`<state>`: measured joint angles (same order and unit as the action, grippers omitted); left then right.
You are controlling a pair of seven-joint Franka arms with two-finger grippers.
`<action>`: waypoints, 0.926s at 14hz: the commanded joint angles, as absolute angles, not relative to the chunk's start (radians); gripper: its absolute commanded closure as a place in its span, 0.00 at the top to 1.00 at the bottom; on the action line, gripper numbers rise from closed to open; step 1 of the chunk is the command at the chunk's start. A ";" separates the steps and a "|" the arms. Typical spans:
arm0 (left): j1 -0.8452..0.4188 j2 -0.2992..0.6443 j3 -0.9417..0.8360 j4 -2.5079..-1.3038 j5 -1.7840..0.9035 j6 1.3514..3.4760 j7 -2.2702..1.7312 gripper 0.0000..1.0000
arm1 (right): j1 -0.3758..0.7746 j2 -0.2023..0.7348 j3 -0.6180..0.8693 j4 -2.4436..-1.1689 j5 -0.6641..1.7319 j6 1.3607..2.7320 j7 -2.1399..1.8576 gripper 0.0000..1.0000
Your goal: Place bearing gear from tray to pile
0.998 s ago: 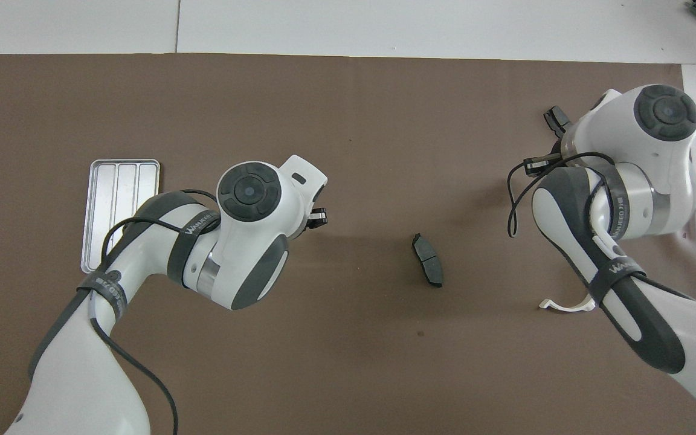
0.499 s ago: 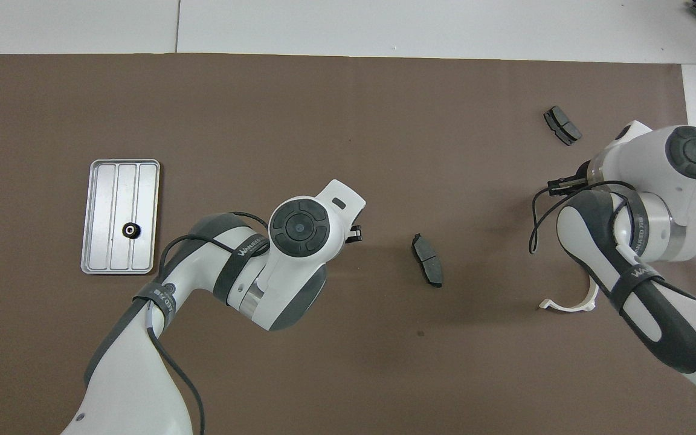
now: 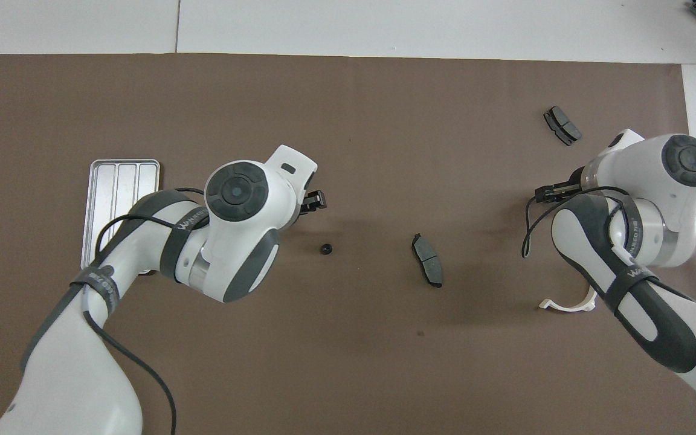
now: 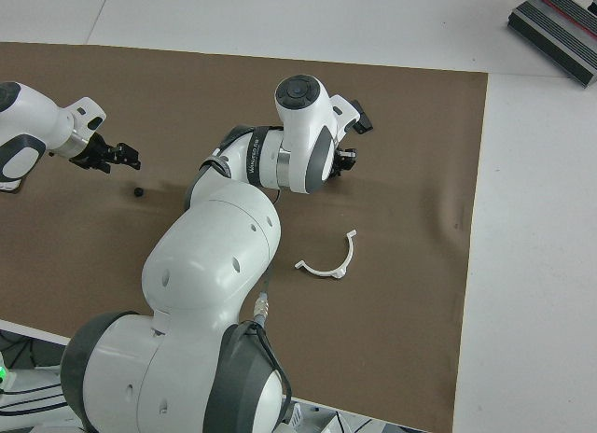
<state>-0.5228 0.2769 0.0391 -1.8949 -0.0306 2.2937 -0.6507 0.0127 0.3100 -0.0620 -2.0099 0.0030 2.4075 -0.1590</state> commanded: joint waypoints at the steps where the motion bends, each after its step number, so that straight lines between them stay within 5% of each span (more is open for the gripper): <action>1: -0.399 0.197 0.029 -1.913 -0.021 2.188 -0.488 0.89 | 0.038 0.276 -0.052 -2.002 0.028 2.410 -0.164 1.00; 8: -0.141 0.123 0.029 -2.012 -0.023 2.106 0.065 0.83 | 0.236 0.248 -0.051 -1.790 0.025 2.143 0.154 1.00; 13: -0.069 0.065 0.029 -2.202 -0.025 2.303 0.192 0.81 | 0.463 0.270 -0.052 -1.778 0.012 2.166 0.426 1.00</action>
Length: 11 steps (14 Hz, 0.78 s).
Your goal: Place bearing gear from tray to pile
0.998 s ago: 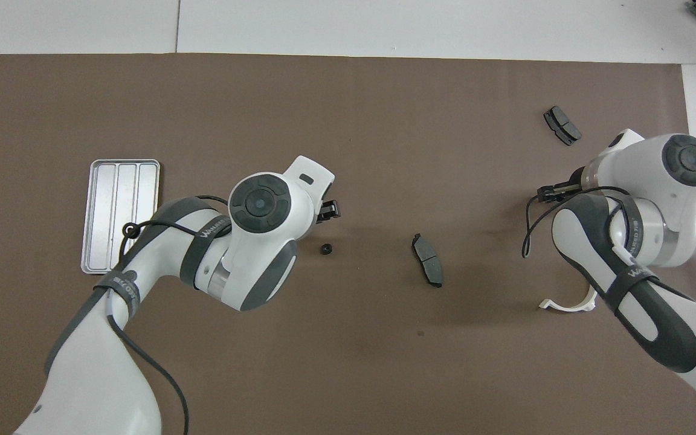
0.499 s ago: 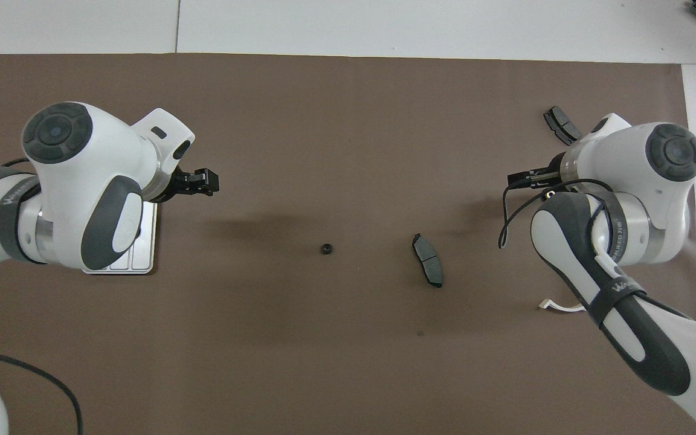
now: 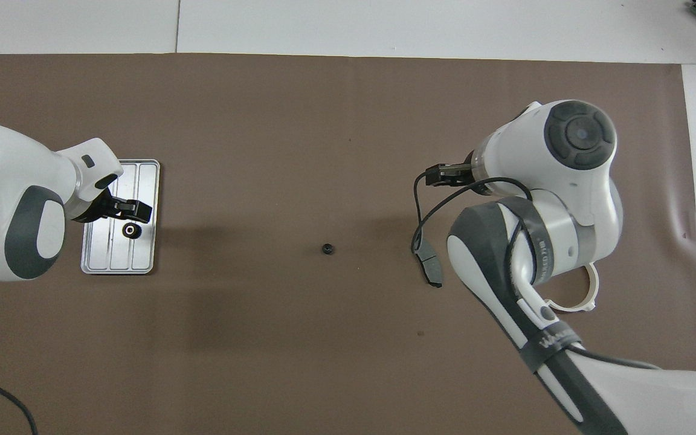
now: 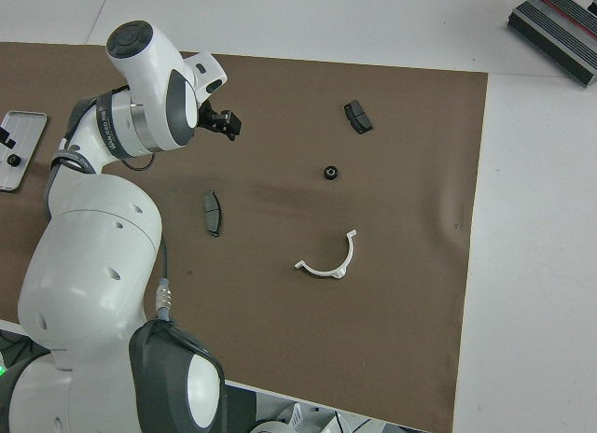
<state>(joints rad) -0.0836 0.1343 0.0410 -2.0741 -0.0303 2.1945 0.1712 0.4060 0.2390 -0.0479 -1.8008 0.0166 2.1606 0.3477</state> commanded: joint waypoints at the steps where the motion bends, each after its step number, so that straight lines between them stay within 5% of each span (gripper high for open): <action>1: -0.063 0.055 0.031 -2.247 -0.025 2.360 0.189 0.80 | 0.494 0.293 -0.051 -1.763 0.009 2.189 0.478 1.00; 11: -0.037 0.095 0.031 -2.319 -0.025 2.534 0.179 0.67 | 0.725 0.522 -0.051 -1.696 -0.038 2.342 0.735 1.00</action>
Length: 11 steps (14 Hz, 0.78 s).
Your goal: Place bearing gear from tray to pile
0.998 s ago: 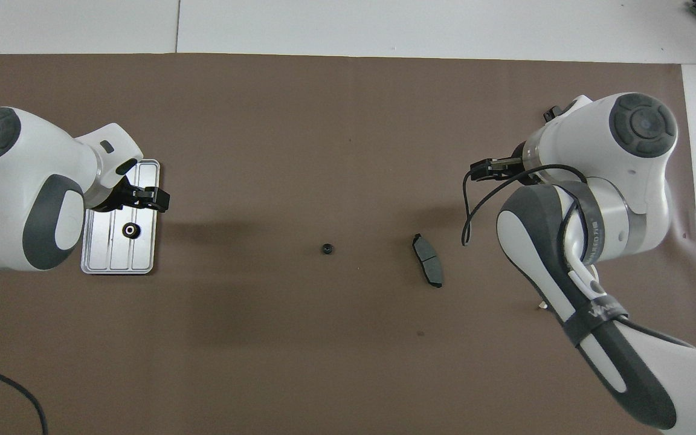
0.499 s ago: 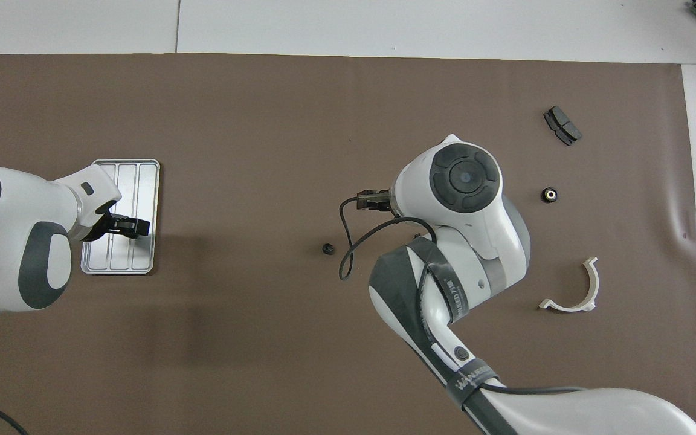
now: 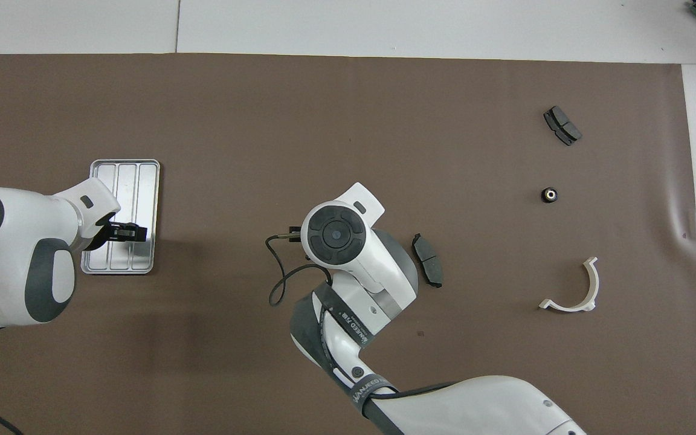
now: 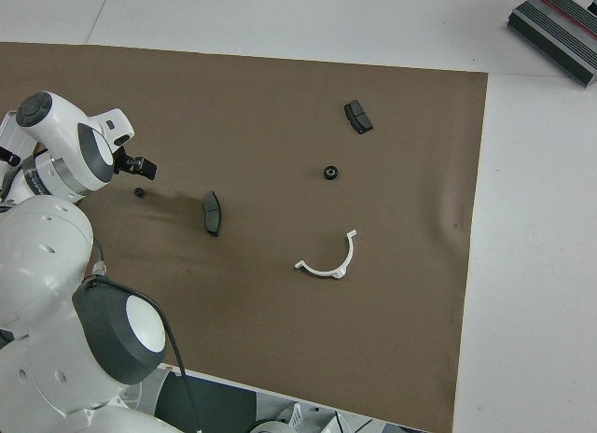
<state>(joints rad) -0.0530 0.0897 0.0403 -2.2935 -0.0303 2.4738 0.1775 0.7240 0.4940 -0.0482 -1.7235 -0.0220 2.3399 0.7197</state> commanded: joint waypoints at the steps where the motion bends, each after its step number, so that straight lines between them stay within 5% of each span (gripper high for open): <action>1: -0.037 0.110 0.029 -2.319 -0.025 2.543 0.176 0.65 | 0.736 0.522 -0.051 -1.704 -0.038 2.332 0.733 1.00; 7: -0.048 0.130 0.029 -2.318 -0.026 2.577 0.138 0.55 | 0.752 0.512 -0.051 -1.752 -0.038 2.330 0.730 1.00; 11: -0.048 0.132 0.031 -2.313 -0.026 2.576 0.147 0.35 | 0.752 0.505 -0.049 -1.761 -0.038 2.321 0.726 1.00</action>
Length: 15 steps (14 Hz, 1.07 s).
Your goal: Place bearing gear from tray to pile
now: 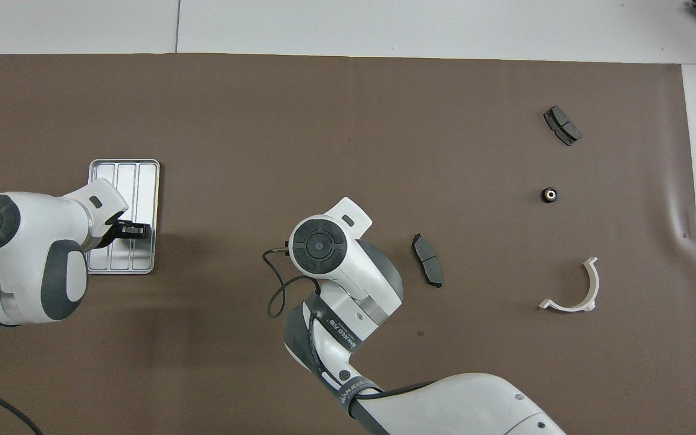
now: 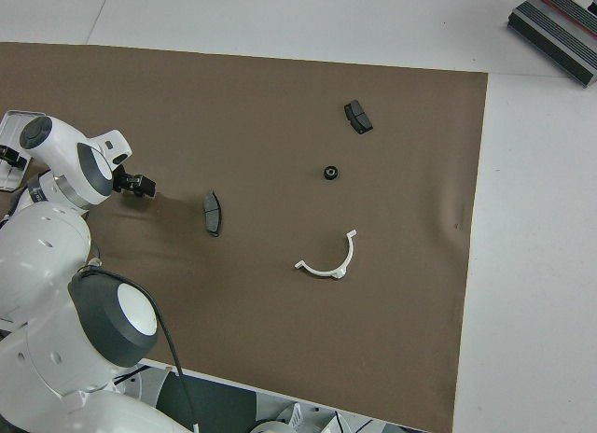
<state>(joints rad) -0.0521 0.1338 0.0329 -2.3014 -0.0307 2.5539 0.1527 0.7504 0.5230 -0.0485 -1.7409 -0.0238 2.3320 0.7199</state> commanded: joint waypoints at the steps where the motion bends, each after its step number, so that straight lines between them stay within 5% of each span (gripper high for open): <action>1: -0.048 0.133 0.031 -2.309 -0.026 2.571 0.149 0.29 | 0.758 0.503 -0.049 -1.763 -0.038 2.319 0.726 1.00; 4: -0.049 0.144 0.029 -2.254 -0.026 2.540 0.144 0.17 | 0.772 0.496 -0.049 -1.784 -0.035 2.321 0.732 1.00; 7: -0.051 0.193 0.025 -2.067 -0.029 2.358 0.132 0.14 | 0.772 0.495 -0.049 -1.786 -0.035 2.322 0.732 1.00; 10: -0.084 0.213 0.018 -1.947 -0.075 2.250 0.039 0.14 | 0.767 0.499 -0.049 -1.784 -0.035 2.339 0.726 0.77; 15: -0.165 0.213 0.018 -1.936 -0.075 2.253 -0.145 0.14 | 0.762 0.500 -0.049 -1.784 -0.035 2.342 0.723 0.23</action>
